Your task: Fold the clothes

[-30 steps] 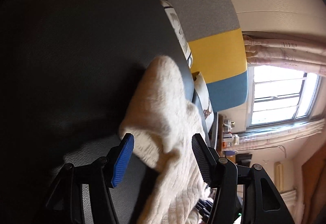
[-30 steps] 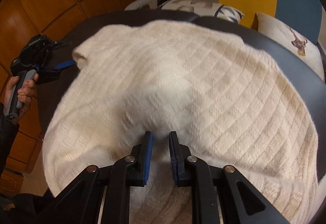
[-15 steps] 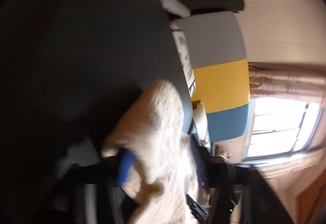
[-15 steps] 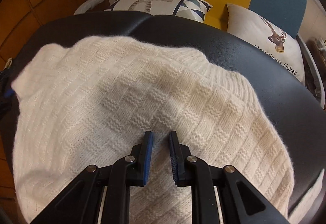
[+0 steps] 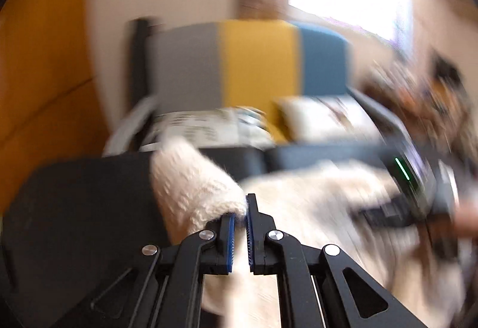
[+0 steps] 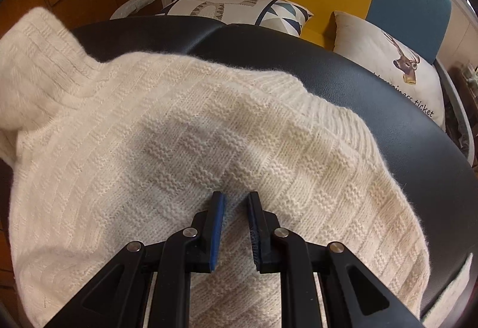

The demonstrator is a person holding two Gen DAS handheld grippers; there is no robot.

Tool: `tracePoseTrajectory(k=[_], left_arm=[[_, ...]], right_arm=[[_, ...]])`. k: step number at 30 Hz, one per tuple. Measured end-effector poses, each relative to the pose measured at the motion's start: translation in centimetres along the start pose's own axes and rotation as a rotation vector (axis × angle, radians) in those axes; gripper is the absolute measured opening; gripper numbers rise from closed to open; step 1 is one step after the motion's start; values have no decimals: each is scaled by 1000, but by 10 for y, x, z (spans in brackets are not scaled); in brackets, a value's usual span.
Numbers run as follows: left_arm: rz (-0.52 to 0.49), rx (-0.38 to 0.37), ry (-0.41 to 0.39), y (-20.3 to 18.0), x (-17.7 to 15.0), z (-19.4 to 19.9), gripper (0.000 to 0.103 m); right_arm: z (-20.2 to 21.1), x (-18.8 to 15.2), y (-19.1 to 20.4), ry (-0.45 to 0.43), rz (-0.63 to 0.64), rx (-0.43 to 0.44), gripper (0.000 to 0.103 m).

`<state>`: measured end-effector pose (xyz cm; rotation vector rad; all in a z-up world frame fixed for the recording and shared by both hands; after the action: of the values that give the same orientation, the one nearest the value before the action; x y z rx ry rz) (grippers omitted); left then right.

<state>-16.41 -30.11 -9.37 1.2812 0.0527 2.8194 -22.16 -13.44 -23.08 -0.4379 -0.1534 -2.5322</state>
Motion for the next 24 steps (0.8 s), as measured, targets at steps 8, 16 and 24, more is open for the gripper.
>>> tracePoseTrajectory(k=[8, 16, 24], left_arm=[[206, -315, 293, -59, -100, -25, 26], [575, -427, 252, -3, -118, 24, 50], [1062, -627, 195, 61, -107, 10, 74]], right_arm=[[-3, -4, -2, -29, -10, 47, 16], [-6, -2, -2, -57, -10, 56, 16], [-6, -1, 0, -69, 2, 40, 16]])
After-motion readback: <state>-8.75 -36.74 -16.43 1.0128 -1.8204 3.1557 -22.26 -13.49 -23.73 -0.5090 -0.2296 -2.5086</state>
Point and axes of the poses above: each gripper's, at about its wrist camera, not at the fingertips, and z roughly against the way its jaws point, y to its left, x to its top, the point moved 9 cm from there along -z, roughly the way its jaws point, and after that the axes turned 5 degrees about y, right-handed, at the moved point
